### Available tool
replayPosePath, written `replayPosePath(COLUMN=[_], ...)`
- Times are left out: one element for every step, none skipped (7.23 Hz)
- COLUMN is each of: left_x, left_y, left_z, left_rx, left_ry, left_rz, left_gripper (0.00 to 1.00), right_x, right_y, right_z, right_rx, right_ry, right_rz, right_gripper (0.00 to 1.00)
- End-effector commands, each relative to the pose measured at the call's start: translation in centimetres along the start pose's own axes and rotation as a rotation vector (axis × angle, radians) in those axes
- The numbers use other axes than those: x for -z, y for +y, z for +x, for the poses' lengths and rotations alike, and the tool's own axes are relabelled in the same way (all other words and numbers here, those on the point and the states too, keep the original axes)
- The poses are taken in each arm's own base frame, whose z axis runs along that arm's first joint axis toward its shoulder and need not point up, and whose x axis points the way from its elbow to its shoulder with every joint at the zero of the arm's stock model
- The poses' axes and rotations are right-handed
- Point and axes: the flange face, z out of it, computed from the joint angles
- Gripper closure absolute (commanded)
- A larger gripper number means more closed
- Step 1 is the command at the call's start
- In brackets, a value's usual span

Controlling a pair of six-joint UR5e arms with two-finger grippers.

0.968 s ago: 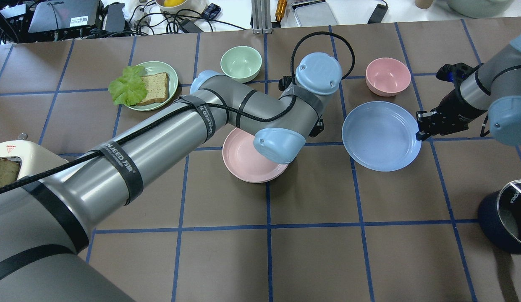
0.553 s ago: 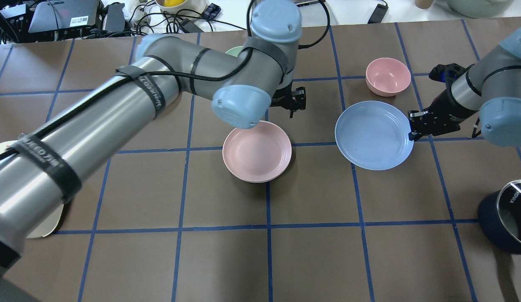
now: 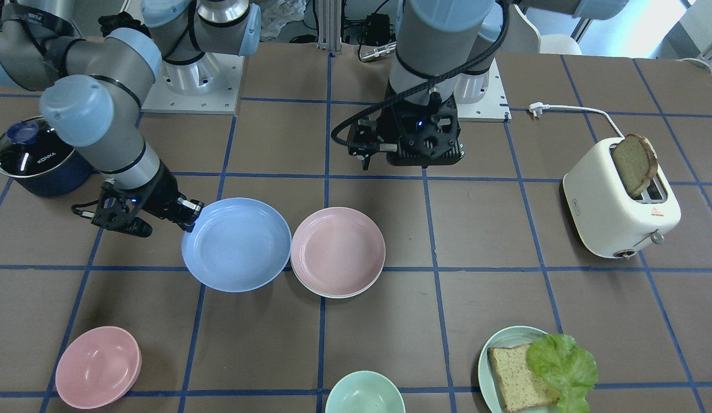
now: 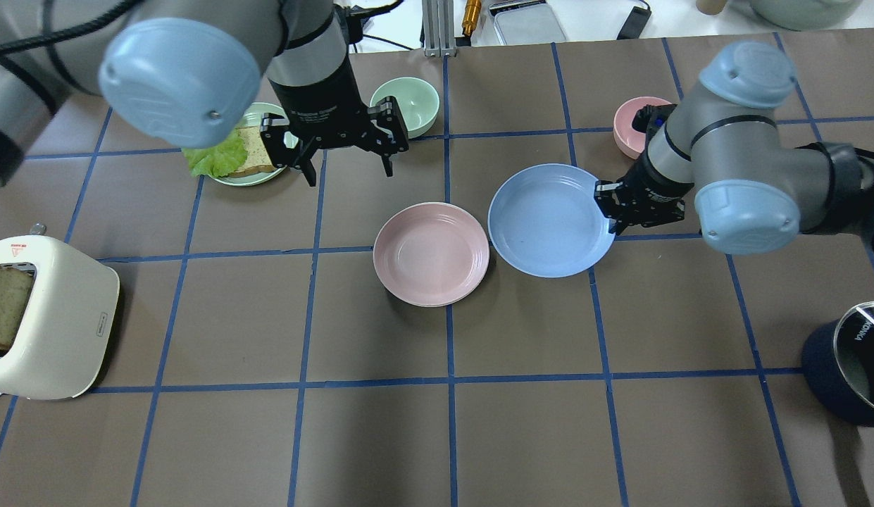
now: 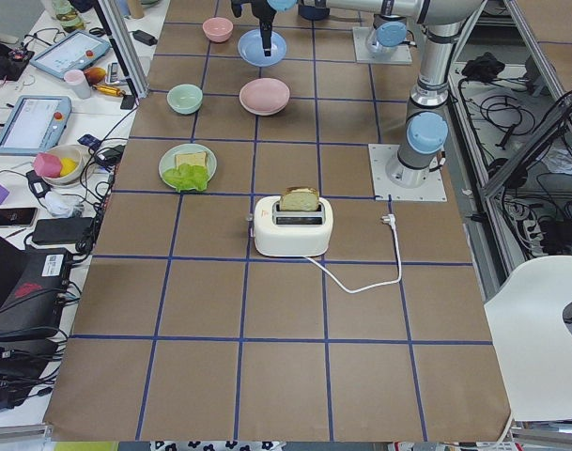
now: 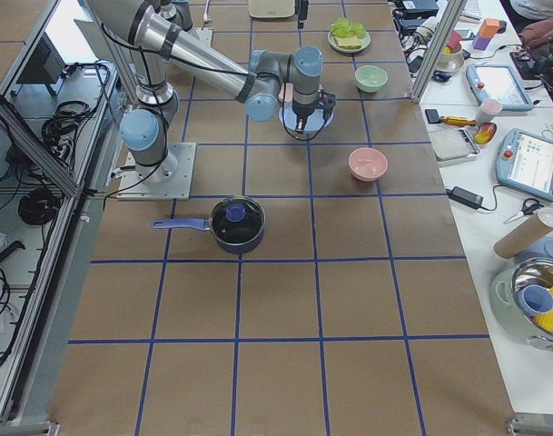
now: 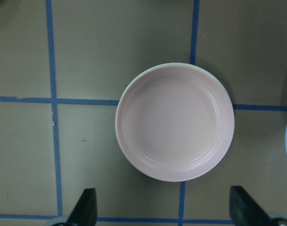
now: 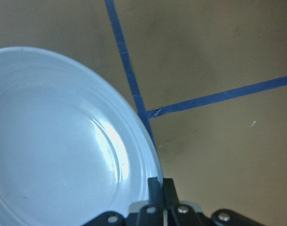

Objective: Stack three plates with pink and blue
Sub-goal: 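Lower the blue plate with the right gripper onto the pink plate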

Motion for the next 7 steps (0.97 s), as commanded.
replayPosePath(left_x=[1.9, 1.5, 1.4, 1.4, 1.9, 2.0, 2.3], left_y=[1.5, 2.5, 2.9, 2.4, 2.2, 2.3, 2.5], left_z=[-2.8, -4.2, -5.5, -6.5, -7.1, -7.3, -7.4], left_rx=[0.032, 0.045, 0.056, 0.002, -0.008, -0.004, -0.002], left_ry=[-0.005, -0.046, -0.065, -0.06, -0.049, -0.052, -0.051], left_rz=[0.014, -0.009, -0.019, -0.022, -0.015, -0.011, -0.007], left_gripper=[0.0, 0.0, 0.0, 0.0, 0.0, 0.0, 0.0], right_x=[0.0, -1.0, -2.5, -3.7, -4.1, -4.8, -5.2], right_y=[2.1, 3.3, 4.2, 4.4, 4.4, 4.4, 4.6], right_z=[-7.3, -10.6, -12.9, -13.4, -13.4, -13.5, -13.5], right_rx=[-0.07, -0.114, -0.1, -0.106, -0.11, -0.119, -0.119], right_ry=[-0.001, 0.0, 0.01, 0.01, 0.01, 0.017, 0.02], right_rz=[0.02, 0.011, -0.01, -0.037, -0.046, -0.058, -0.065], right_gripper=[1.0, 1.0, 1.0, 1.0, 1.0, 1.0, 0.98])
